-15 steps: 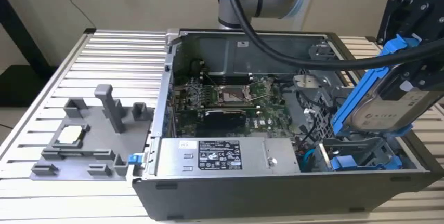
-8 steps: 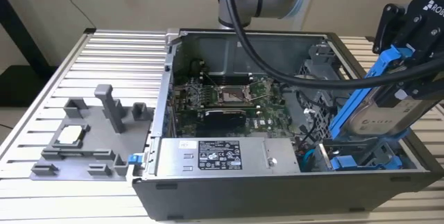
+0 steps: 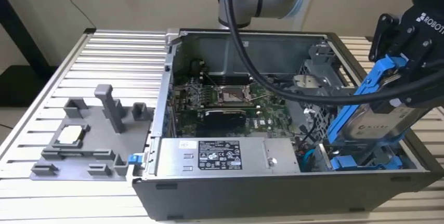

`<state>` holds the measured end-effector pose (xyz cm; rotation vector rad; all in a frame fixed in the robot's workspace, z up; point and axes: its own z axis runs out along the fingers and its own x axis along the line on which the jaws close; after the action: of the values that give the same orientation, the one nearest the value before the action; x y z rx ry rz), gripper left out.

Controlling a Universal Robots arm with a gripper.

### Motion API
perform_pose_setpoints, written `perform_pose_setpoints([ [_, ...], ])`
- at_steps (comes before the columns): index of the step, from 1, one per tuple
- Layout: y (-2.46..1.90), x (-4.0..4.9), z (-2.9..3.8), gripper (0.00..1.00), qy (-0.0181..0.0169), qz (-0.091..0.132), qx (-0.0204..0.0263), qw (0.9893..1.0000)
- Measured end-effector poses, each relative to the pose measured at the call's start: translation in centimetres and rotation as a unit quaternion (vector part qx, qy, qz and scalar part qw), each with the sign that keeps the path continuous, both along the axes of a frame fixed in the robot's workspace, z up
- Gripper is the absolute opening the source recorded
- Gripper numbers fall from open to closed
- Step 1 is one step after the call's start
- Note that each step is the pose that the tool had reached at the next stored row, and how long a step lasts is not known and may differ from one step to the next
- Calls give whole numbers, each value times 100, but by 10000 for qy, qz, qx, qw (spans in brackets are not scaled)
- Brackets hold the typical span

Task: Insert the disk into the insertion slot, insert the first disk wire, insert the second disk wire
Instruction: 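Insert the disk into the insertion slot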

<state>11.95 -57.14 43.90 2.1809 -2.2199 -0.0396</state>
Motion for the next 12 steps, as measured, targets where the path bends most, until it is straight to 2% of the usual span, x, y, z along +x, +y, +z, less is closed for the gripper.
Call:
perform_pose_setpoints([
  [12, 0, 39, -149, 33, 0, 29, 9, 10000],
])
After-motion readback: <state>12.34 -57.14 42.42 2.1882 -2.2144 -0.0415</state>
